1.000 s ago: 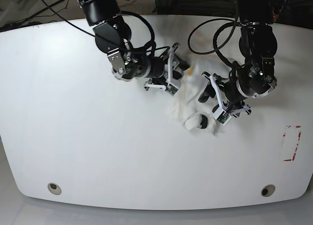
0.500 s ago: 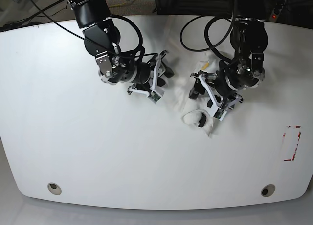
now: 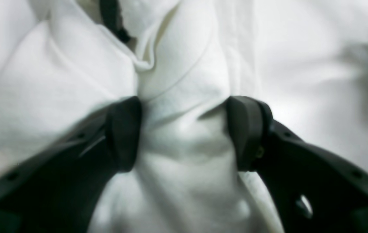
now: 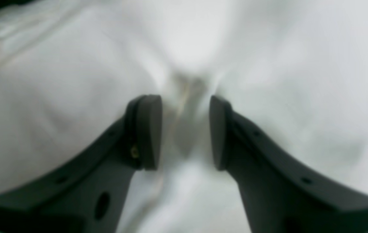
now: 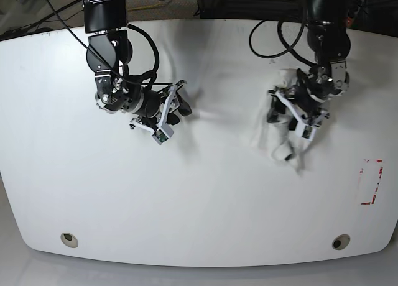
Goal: Fold the T-shirt properly
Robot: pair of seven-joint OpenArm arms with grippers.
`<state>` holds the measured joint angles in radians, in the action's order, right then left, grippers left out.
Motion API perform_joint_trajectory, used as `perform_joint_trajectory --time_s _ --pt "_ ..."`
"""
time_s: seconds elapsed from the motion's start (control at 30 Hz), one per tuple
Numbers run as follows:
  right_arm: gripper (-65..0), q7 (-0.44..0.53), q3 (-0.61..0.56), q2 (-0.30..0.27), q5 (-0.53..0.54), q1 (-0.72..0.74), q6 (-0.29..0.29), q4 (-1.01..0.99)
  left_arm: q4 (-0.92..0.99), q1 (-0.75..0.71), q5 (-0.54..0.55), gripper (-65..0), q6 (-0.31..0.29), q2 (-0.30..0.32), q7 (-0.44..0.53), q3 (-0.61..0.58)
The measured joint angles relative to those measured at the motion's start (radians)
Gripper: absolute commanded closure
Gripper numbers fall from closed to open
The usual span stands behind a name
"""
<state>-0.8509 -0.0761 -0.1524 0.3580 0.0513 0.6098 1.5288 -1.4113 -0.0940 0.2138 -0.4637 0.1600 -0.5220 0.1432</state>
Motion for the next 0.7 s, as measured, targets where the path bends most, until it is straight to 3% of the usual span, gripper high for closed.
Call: perform_joint_trajectory --time_s 0.23,0.5,0.6,0.7 --pt "-22.5 -0.017 0.0 0.0 -0.011 0.0 0.001 0.055 0.068 -0.006 -0.022 -38.7 0.03 0.207 -0.048 0.157" --pt "-22.5 -0.018 -0.002 0.0 -0.015 -0.01 0.0 0.09 0.289 -0.012 -0.06 -38.7 0.037 0.442 0.026 0.255" --pt "-22.5 -0.018 -0.001 -0.001 -0.011 -0.021 0.001 0.11 0.357 -0.014 -0.074 -38.7 -0.017 0.496 0.05 0.286" --pt "-22.5 -0.021 -0.002 0.0 -0.012 -0.026 0.001 0.12 0.375 -0.008 -0.083 -38.7 -0.109 0.522 0.053 0.35"
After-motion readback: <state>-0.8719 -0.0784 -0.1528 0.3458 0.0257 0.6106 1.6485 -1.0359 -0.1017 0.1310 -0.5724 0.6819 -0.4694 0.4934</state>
